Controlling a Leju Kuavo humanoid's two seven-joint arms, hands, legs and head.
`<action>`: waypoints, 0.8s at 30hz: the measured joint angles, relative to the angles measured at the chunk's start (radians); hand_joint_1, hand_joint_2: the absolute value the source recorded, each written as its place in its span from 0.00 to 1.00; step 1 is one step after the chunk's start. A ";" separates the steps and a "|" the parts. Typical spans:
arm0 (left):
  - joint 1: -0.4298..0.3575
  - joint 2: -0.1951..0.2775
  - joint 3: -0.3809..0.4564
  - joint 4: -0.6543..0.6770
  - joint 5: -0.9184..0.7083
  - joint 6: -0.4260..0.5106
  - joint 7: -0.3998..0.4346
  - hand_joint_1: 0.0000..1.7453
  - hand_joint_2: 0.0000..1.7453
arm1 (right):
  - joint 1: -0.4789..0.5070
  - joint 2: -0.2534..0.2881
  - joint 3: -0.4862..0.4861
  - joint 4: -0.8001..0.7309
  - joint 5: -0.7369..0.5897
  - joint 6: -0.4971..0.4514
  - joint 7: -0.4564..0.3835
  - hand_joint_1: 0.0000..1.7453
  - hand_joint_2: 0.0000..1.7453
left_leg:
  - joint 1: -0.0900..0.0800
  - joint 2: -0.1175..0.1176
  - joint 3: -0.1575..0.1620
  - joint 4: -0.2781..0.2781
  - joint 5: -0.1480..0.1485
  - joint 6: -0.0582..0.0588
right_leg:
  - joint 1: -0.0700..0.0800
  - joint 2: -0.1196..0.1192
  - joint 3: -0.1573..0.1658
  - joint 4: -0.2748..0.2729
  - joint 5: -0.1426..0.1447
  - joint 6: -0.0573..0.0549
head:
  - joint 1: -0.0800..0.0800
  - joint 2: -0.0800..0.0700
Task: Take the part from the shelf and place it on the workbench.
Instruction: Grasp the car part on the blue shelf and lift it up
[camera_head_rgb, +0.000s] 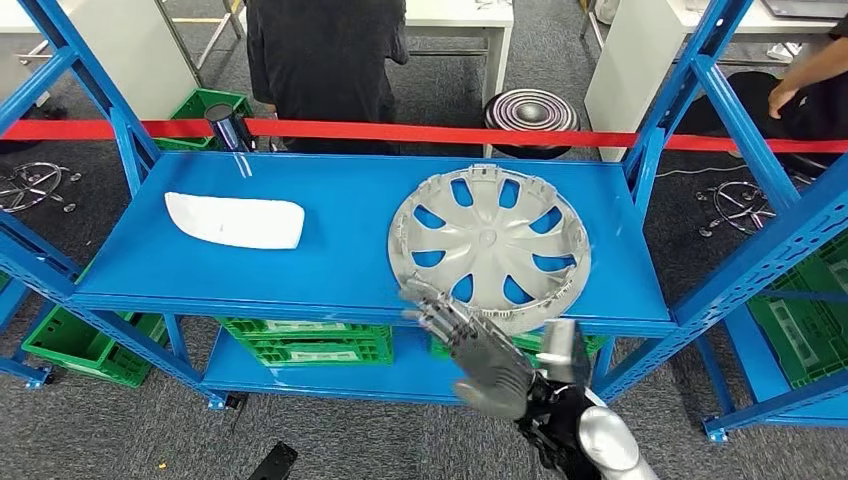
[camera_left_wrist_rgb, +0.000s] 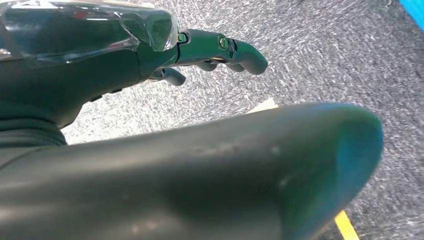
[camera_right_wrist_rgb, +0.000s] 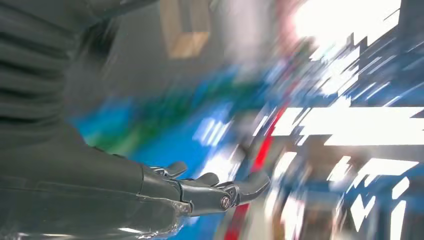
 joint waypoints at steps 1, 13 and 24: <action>0.001 0.001 0.001 0.000 0.002 0.003 -0.001 0.00 0.00 | -0.004 0.000 0.000 0.001 0.115 -0.064 0.000 0.00 1.00 | -0.001 -0.001 -0.003 0.009 -0.006 -0.005 | 0.001 0.000 0.009 -0.017 0.005 -0.006 | -0.001 0.000; 0.016 -0.003 0.002 0.001 0.009 0.027 0.002 0.00 0.00 | -0.035 -0.012 0.027 0.008 0.677 -0.381 0.023 0.00 1.00 | 0.008 0.011 -0.114 0.207 -0.058 -0.017 | 0.010 0.005 0.026 -0.014 -0.006 -0.049 | -0.006 0.000; 0.010 -0.006 0.003 0.000 0.001 0.025 0.015 0.00 0.00 | -0.048 -0.058 0.035 0.038 0.800 -0.425 0.058 0.00 1.00 | -0.007 0.013 0.013 -0.040 0.027 0.039 | 0.013 0.002 -0.069 0.175 -0.089 -0.037 | -0.002 0.000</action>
